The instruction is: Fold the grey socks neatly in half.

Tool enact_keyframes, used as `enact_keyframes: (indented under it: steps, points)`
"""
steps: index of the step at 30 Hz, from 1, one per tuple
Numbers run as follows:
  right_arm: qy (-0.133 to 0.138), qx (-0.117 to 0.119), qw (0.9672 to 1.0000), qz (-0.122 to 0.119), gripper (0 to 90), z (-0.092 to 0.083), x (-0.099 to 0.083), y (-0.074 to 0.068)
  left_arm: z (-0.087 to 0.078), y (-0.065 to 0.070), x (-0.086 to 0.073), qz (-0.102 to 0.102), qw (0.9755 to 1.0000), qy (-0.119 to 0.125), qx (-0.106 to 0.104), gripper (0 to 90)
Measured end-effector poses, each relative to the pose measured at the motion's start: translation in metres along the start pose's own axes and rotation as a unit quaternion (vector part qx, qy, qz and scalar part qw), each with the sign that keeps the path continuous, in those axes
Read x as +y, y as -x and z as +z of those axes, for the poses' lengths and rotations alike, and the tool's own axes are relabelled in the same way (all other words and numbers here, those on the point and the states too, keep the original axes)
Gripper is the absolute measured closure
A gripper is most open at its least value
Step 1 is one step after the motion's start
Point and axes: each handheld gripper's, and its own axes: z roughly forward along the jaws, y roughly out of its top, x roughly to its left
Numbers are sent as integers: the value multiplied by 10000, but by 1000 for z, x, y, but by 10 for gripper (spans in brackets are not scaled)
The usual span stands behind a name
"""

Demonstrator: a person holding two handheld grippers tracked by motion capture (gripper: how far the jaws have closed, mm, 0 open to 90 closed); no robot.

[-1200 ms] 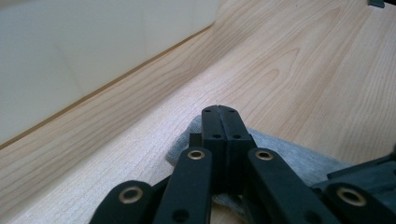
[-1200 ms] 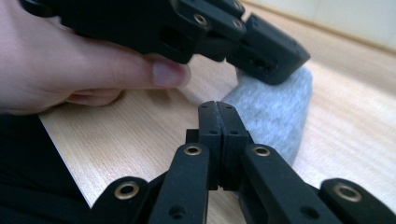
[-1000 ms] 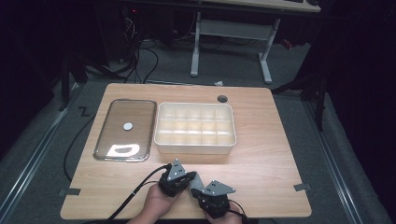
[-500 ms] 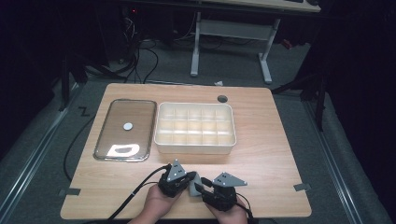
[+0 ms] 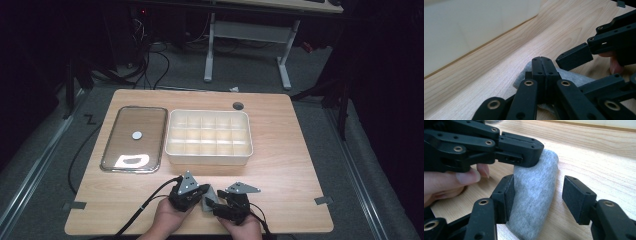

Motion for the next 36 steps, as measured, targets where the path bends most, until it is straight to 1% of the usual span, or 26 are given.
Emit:
enact_keyframes:
  steps: [2, 7, 8, 9, 10, 11, 12, 13, 14, 15, 17, 18, 19, 20, 22, 23, 25, 26, 28, 29, 30, 31, 33, 34, 35, 36]
  points:
    - [-2, 2, 10000, -1, 447, 0, 0, 0, -2, 0, 1, 18, 10000, 13, 9, 877]
    - [-18, 75, 10000, -28, 466, 1, -1, -1, -31, -4, 6, 198, 9995, 216, 136, 809]
    - [-22, 76, 10000, -26, 467, 0, -1, 0, -31, -4, 6, 198, 9995, 216, 136, 796]
    - [-20, 77, 10000, -34, 469, 0, -1, 0, -47, -9, 5, 309, 9988, 248, 289, 783]
    - [-20, 77, 10000, -34, 469, 0, -1, 0, -47, -9, 5, 309, 9988, 248, 289, 774]
    - [-21, 82, 10000, -37, 469, 0, -1, 0, -56, -14, 3, 374, 9983, 233, 391, 774]
    - [-18, 94, 9999, -37, 469, 0, -1, 0, -72, -23, -4, 389, 9970, 200, 639, 745]
    - [-21, 111, 9999, -26, 469, 0, -1, 1, -80, -28, -9, 345, 9964, 188, 755, 718]
    - [-22, 117, 9999, -23, 470, 0, -1, 1, -80, -28, -9, 345, 9964, 188, 755, 699]
    - [-22, 117, 9999, -23, 470, 0, -1, 1, -87, -33, -15, 280, 9953, 203, 899, 699]
    - [-35, 124, 9999, -16, 475, 1, -1, 1, -99, -39, -29, 234, 9928, 170, 1159, 658]
    - [-29, 128, 9999, -17, 478, 1, -1, 0, -107, -45, -39, 197, 9918, 61, 1258, 652]
    - [-29, 128, 9999, -17, 478, 1, -1, 0, -107, -45, -39, 197, 9918, 61, 1258, 643]
    - [-35, 129, 9999, -21, 479, 1, -1, 0, -111, -50, -47, 103, 9910, -3, 1332, 643]
    - [-41, 129, 9999, -29, 483, 1, -1, 0, -114, -56, -52, -29, 9903, -65, 1386, 617]
    - [-31, 134, 9999, -31, 483, 1, -1, 0, -116, -60, -55, -164, 9898, -67, 1410, 613]
    - [-45, 169, 9998, 40, 482, 1, -1, 1, -118, -66, -57, -363, 9901, -10, 1359, 592]
    - [-50, 181, 9998, 40, 482, 1, -1, 1, -120, -66, -56, -434, 9904, 64, 1313, 591]
    - [-63, 217, 9997, 49, 482, 2, -1, 2, -119, -63, -55, -331, 9906, 95, 1325, 591]
    - [-75, 245, 9997, 62, 482, 2, -1, 3, -119, -63, -55, -331, 9906, 95, 1325, 591]
    - [-82, 273, 9996, 70, 482, 2, -1, 4, -116, -60, -54, -241, 9913, 51, 1297, 590]
    - [-82, 273, 9996, 70, 482, 2, -1, 4, -116, -60, -54, -241, 9913, 51, 1297, 590]
    - [-110, 325, 9994, 100, 486, 2, 0, 5, -113, -58, -54, -160, 9917, 11, 1277, 590]
    - [-129, 368, 9992, 80, 498, 3, 0, 5, -111, -56, -53, -106, 9919, 12, 1265, 591]
    - [-129, 368, 9992, 80, 498, 3, 0, 5, -111, -56, -53, -106, 9919, 12, 1265, 591]
    - [-135, 404, 9991, 52, 534, 2, 0, 4, -111, -56, -53, -96, 9920, 19, 1259, 591]
